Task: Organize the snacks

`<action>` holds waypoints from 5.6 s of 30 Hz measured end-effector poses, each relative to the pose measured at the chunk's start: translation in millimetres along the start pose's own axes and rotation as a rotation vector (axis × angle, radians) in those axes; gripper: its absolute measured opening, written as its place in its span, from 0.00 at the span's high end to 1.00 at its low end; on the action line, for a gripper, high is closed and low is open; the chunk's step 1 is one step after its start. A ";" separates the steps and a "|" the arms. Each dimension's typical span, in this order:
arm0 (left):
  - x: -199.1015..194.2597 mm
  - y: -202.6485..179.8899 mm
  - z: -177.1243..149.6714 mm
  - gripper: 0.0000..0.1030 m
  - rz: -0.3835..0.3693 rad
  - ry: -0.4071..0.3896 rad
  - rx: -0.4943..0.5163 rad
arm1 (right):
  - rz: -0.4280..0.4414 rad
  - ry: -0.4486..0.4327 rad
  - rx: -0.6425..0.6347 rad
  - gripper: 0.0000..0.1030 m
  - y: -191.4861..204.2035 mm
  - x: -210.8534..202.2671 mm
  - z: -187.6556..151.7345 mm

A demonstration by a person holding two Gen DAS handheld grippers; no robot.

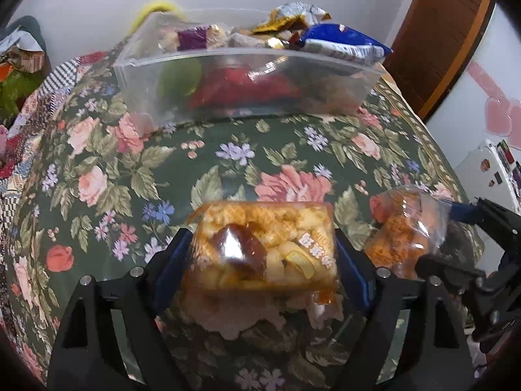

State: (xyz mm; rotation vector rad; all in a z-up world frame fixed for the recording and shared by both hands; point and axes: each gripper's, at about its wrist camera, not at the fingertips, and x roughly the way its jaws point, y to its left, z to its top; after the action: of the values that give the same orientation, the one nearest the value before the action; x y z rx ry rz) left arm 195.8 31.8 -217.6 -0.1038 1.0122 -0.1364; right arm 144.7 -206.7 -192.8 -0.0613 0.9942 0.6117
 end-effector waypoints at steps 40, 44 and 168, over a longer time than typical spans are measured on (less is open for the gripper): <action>-87.7 31.7 92.1 0.28 0.079 -0.325 -0.040 | 0.016 -0.295 -0.066 0.54 17.7 -34.1 116.6; -81.2 38.6 114.4 0.28 0.088 -0.333 -0.051 | 0.005 -0.319 -0.082 0.54 21.3 -31.3 135.6; -294.3 -55.7 6.9 0.03 0.104 -0.753 0.050 | -0.108 -0.693 -0.120 0.00 88.0 -215.5 47.9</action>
State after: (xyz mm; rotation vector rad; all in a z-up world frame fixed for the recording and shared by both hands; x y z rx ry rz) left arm 44.2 24.6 40.8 -0.0490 0.2612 -0.0195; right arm 52.0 -216.2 25.9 -0.0056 0.2809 0.5361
